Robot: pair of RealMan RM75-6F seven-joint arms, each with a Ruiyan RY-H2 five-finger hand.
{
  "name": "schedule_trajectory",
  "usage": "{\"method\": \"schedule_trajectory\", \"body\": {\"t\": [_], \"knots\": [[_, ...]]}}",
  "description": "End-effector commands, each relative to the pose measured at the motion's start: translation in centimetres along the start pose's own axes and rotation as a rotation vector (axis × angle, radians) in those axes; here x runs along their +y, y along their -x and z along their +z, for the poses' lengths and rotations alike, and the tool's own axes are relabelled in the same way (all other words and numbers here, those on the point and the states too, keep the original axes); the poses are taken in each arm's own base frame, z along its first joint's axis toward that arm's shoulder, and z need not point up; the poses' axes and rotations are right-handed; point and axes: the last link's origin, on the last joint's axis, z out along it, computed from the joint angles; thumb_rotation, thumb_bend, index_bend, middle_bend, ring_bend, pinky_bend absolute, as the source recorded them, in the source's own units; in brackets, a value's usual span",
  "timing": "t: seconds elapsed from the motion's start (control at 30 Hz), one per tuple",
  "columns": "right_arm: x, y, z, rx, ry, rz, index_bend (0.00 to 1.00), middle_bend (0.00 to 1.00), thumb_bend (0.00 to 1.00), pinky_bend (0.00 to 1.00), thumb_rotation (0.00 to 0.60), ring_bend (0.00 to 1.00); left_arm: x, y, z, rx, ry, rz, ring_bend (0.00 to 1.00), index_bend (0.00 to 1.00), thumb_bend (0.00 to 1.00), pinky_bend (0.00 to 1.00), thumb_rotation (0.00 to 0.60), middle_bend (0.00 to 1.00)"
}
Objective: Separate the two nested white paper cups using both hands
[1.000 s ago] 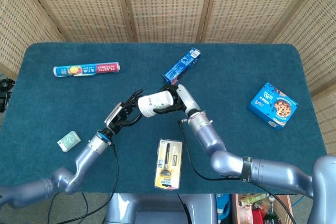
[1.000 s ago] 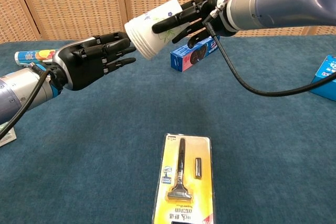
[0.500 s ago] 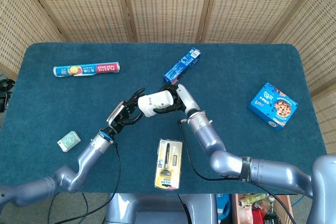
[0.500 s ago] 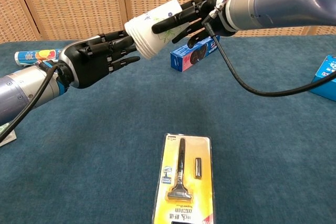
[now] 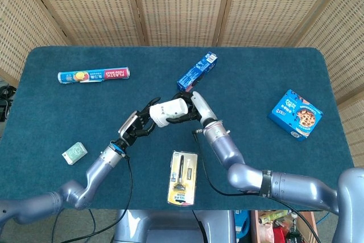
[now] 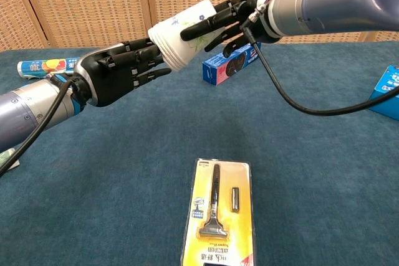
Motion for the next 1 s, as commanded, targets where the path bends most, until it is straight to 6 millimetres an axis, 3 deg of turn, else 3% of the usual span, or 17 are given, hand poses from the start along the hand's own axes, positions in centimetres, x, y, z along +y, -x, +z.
{"method": "schedule_trajectory", "body": {"t": [0.03, 0.47, 0.7, 1.0], "knots": [[0.1, 0.0, 0.0, -0.002, 0.003, 0.0, 0.79, 0.66, 0.25, 0.72, 0.6, 0.51, 0.0, 0.0, 0.2, 0.028, 0.005, -0.022, 0.0, 0.56, 0.42, 0.0, 0.6, 0.0], [0.3, -0.7, -0.1, 0.012, 0.006, 0.001, 0.79, 0.66, 0.25, 0.72, 0.6, 0.51, 0.1, -0.6, -0.4, 0.079, 0.005, -0.026, 0.0, 0.65, 0.42, 0.0, 0.6, 0.0], [0.7, -1.5, -0.3, 0.027, 0.015, 0.005, 0.79, 0.66, 0.25, 0.72, 0.6, 0.51, 0.3, -2.0, -1.7, 0.113, 0.006, -0.004, 0.0, 0.66, 0.42, 0.0, 0.6, 0.0], [0.6, -2.5, -1.0, 0.05, 0.013, -0.001, 0.79, 0.66, 0.25, 0.72, 0.6, 0.51, 1.3, -3.7, -4.8, 0.139, 0.007, 0.044, 0.0, 0.66, 0.42, 0.0, 0.6, 0.0]]}}
